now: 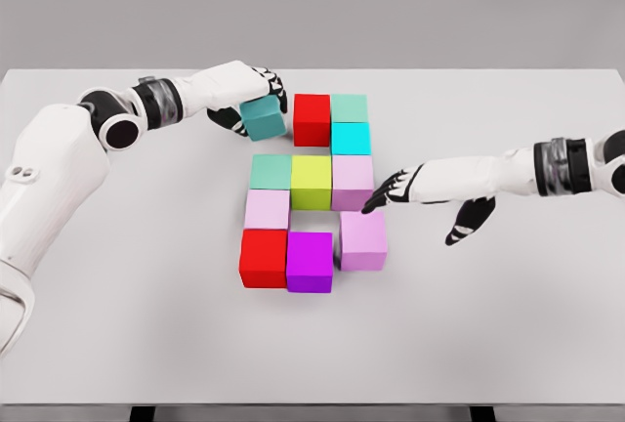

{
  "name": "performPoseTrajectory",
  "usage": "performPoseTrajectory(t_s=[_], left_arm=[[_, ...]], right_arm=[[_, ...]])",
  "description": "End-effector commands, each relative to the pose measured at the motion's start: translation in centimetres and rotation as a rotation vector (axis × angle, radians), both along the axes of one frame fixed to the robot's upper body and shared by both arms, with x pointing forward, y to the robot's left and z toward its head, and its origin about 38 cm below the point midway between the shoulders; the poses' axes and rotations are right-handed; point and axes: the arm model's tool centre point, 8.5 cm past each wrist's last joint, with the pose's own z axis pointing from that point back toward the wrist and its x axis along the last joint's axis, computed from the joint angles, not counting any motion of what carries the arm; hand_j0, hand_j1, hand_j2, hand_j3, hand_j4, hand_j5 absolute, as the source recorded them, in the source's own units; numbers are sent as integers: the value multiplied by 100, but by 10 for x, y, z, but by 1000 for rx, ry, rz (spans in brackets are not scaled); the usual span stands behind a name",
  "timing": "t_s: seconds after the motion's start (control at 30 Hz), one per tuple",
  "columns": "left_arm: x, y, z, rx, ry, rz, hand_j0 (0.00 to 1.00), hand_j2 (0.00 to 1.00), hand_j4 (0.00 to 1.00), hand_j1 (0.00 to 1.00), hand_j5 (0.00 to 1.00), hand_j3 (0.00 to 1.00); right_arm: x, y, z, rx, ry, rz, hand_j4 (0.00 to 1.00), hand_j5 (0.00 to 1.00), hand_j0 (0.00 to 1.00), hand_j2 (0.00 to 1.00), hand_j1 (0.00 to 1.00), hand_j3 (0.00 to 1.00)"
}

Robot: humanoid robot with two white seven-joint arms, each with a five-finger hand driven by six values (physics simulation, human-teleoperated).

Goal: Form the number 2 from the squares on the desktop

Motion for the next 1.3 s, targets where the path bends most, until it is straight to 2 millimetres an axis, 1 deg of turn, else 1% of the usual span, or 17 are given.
performPoseTrajectory(t_s=[0.0, 0.07, 0.1, 0.13, 0.27, 0.33, 0.5, 0.57, 0.8, 0.9, 0.97, 1.07, 1.13, 1.17, 1.2, 1.23, 1.27], left_arm=[[0, 0, 1, -6, 1, 2, 68, 68, 68, 68, 68, 68], [0, -1, 1, -7, 0, 0, 81, 81, 81, 81, 81, 81], [0, -1, 1, -7, 0, 0, 85, 85, 85, 85, 85, 85], [0, -1, 0, -7, 1, 0, 86, 86, 86, 86, 86, 86], [0, 0, 0, -6, 1, 1, 86, 86, 86, 86, 86, 86], [0, 0, 0, -6, 1, 1, 86, 86, 86, 86, 86, 86], [0, 3, 0, -3, 2, 6, 86, 86, 86, 86, 86, 86], [1, 11, 1, 6, -1, 18, 86, 86, 86, 86, 86, 86], [3, 15, 5, 2, -7, 25, 86, 86, 86, 86, 86, 86], [4, 17, 8, -1, -11, 33, 89, 89, 89, 89, 89, 89], [9, 27, 20, 5, -30, 47, 90, 90, 90, 90, 90, 90], [10, 35, 21, 7, -24, 63, 91, 91, 91, 91, 91, 91], [10, 44, 20, 21, -15, 78, 90, 90, 90, 90, 90, 90], [10, 46, 17, 19, -9, 83, 81, 81, 81, 81, 81, 81], [9, 47, 15, 11, -2, 87, 65, 65, 65, 65, 65, 65], [8, 46, 14, -5, 6, 86, 56, 56, 56, 56, 56, 56], [8, 51, 14, -10, 10, 94, 53, 53, 53, 53, 53, 53]], right_arm=[[5, -3, -1, 28, 28, -35, 100, 100, 100, 100, 100, 100], [9, -2, -4, 49, 50, -50, 100, 100, 100, 100, 100, 100], [10, -5, -5, 55, 56, -62, 100, 100, 100, 100, 100, 100], [11, -5, -5, 58, 56, -65, 100, 100, 100, 100, 100, 100], [11, -4, -5, 65, 62, -65, 100, 100, 100, 100, 100, 100], [11, 0, -5, 71, 63, -56, 100, 100, 100, 100, 100, 100], [9, 6, -11, 76, 78, -45, 100, 100, 100, 100, 100, 100], [9, 9, -12, 80, 80, -40, 100, 100, 100, 100, 100, 100], [5, 8, -19, 80, 97, -42, 100, 100, 100, 100, 100, 100], [5, 8, -20, 80, 98, -42, 100, 100, 100, 100, 100, 100], [5, 10, -20, 82, 99, -39, 100, 100, 100, 100, 100, 100], [4, 11, -19, 83, 96, -32, 100, 100, 100, 100, 100, 100], [3, 13, -18, 84, 94, -25, 100, 100, 100, 100, 100, 100], [3, 13, -18, 84, 94, -25, 100, 100, 100, 100, 100, 100], [3, 13, -18, 85, 93, -22, 100, 100, 100, 100, 100, 100], [3, 13, -18, 85, 94, -21, 100, 100, 100, 100, 100, 100], [2, 15, -19, 87, 95, -15, 100, 100, 100, 100, 100, 100]])
